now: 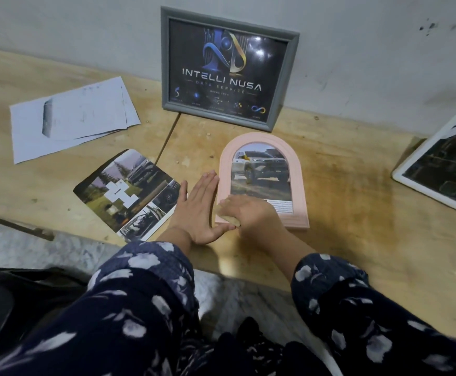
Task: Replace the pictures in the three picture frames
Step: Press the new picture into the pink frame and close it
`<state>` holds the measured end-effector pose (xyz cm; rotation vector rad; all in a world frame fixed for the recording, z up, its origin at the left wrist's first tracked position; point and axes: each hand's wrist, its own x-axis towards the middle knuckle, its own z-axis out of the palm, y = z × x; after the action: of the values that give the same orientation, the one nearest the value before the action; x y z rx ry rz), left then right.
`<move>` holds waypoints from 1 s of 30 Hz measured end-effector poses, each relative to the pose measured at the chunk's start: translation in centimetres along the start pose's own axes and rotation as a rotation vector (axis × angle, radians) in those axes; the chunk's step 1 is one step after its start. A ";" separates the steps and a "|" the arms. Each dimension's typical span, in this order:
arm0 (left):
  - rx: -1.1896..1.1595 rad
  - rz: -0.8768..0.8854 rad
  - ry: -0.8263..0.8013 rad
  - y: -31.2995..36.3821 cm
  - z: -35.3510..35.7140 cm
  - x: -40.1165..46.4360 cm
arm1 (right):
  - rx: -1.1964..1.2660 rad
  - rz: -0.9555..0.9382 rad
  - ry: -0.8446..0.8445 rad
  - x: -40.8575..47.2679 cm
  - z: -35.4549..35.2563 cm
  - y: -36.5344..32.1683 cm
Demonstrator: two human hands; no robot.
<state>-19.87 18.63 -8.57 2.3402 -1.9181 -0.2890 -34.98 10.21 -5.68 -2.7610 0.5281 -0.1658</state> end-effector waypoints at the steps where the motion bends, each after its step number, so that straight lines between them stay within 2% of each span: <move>1: -0.013 0.004 -0.006 0.1 -0.1 0.0 | 0.025 0.015 -0.035 -0.4 -0.5 -0.2; 4: -0.045 0.010 0.018 0.5 -0.2 -0.2 | 0.028 0.114 -0.063 -1.2 -2.5 0.4; 8: -0.112 -0.035 0.054 1.9 0.1 -0.1 | 0.107 0.342 0.165 -0.6 -5.2 3.4; 11: -0.075 -0.109 0.028 2.6 0.5 0.2 | 0.059 0.436 0.181 1.8 -7.1 5.8; 16: -0.015 -0.158 0.027 2.5 1.1 0.6 | 0.003 0.463 0.188 6.9 -6.8 9.7; 19: -0.041 -0.151 0.047 2.5 1.2 0.9 | -0.066 0.403 0.233 9.7 -5.6 10.7; 22: -0.045 -0.155 0.060 2.6 1.1 1.0 | -0.089 0.337 0.126 11.0 -4.7 11.6; 25: -0.049 -0.175 0.061 2.8 1.0 1.0 | -0.054 0.384 -0.028 10.2 -4.6 13.3; 30: -0.028 -0.189 0.056 3.2 0.7 0.9 | -0.071 0.486 -0.035 7.3 -5.5 15.9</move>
<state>-22.92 17.13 -8.64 2.4872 -1.6598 -0.2609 -34.56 -8.12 -5.42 -2.6012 1.1890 0.0178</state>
